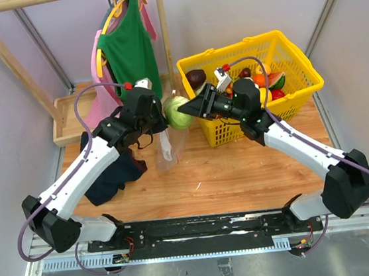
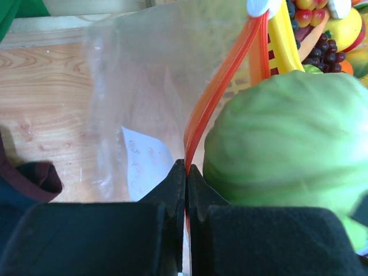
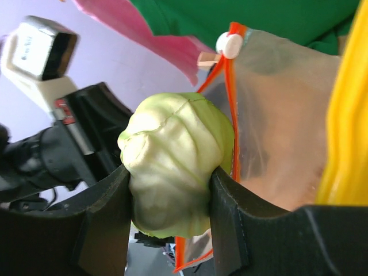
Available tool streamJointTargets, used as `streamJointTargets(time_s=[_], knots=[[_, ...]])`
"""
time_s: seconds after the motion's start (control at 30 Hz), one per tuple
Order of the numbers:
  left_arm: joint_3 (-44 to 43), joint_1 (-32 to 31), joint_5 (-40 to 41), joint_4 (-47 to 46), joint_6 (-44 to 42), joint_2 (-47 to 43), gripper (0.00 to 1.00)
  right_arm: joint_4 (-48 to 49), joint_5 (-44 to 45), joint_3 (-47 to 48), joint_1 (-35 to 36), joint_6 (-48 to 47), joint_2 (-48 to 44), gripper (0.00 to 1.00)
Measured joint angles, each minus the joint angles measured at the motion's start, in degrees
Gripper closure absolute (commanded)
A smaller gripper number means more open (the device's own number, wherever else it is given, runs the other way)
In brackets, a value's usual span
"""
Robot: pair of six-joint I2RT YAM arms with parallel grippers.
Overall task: Place the food in the zip-top bag and seal the zipper
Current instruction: Place the fake vegetable in the zipper food storage bag.
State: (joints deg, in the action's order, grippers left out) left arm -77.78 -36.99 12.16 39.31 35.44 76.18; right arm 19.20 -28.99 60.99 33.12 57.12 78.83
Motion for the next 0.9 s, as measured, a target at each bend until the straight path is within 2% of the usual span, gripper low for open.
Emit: streamJointTargets(time_s=[0.2,0.47,0.9], knots=[[0.68,0.02,0.24,-0.37,0.52,-1.92,0.99,-7.58,3.41,-0.70,0.00,-3.58,-0.74,0.99],[0.81,0.02,-0.35,-1.07,0.85,-2.23,0.99,-9.11,5.27,-0.79,1.03,-7.78,-1.53,0.98],[0.81,0.04,-3.32,-1.40,0.76,-3.50,1.00,-14.78,10.71,-0.61,7.08,-19.37,-0.76,0.96]])
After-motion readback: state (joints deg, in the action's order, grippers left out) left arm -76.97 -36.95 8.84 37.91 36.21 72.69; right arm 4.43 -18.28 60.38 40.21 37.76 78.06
